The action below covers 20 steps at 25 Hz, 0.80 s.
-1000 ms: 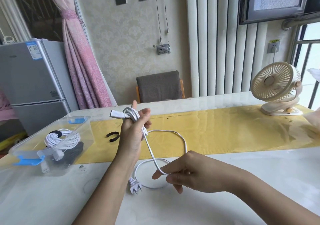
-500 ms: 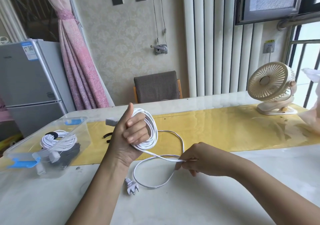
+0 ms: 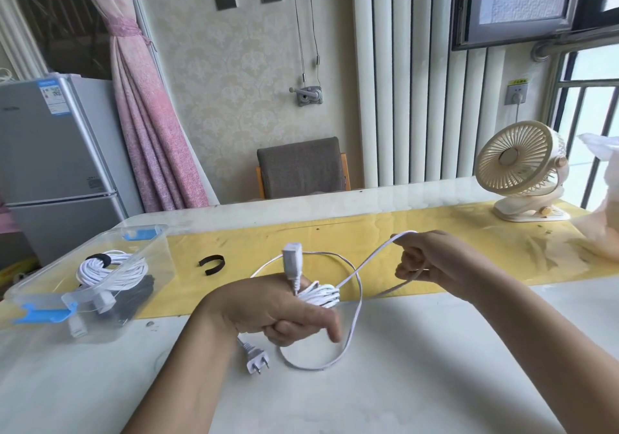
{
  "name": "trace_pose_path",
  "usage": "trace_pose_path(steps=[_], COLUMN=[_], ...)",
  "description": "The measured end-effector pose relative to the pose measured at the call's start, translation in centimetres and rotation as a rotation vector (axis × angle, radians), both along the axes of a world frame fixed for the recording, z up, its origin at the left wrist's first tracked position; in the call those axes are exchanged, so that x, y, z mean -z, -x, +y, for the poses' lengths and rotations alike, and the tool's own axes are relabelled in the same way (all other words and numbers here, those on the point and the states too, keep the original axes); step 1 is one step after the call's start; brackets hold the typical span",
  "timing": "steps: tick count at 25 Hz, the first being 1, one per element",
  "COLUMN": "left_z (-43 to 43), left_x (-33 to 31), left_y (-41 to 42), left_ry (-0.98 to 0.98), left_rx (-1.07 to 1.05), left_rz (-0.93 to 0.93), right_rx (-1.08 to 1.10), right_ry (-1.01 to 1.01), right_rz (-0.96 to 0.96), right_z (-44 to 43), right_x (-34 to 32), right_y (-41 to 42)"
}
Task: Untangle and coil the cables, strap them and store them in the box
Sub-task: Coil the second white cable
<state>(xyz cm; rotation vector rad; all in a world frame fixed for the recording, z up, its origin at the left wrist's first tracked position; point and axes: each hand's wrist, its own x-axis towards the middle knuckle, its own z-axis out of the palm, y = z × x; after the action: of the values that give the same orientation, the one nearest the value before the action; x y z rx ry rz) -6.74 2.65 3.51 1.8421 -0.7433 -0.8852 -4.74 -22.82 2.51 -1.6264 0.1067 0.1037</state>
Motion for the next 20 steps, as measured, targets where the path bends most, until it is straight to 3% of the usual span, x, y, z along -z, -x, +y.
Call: trace_pose_path(steps=[4,9,12,17,20], left_z=[-1.4,-1.9,-2.2,-3.5,-3.8], left_x=[1.3,2.4,2.9,3.2,3.0], left_y=[-1.2,-3.0,-3.7,-3.7,-4.2], left_ry=[-0.097,0.182,0.337,0.371,0.625], left_rx=[-0.331,-0.737,-0.902,-1.119,-1.193], left_rz=[-0.065,0.062,0.046,-0.004,0.177], right_rx=[-0.188,-0.395,-0.523,-0.65,-0.719], right_ry=[-0.208,-0.248,-0.17,0.085,0.277], right_rz=[-0.068,-0.279,-0.324,-0.427,-0.469], right_z=[0.4,1.3,2.4,4.2,4.9], right_x=[-1.2,-1.7,-1.5,-0.6,0.1], right_y=[1.0,2.3,3.1,3.9,4.4])
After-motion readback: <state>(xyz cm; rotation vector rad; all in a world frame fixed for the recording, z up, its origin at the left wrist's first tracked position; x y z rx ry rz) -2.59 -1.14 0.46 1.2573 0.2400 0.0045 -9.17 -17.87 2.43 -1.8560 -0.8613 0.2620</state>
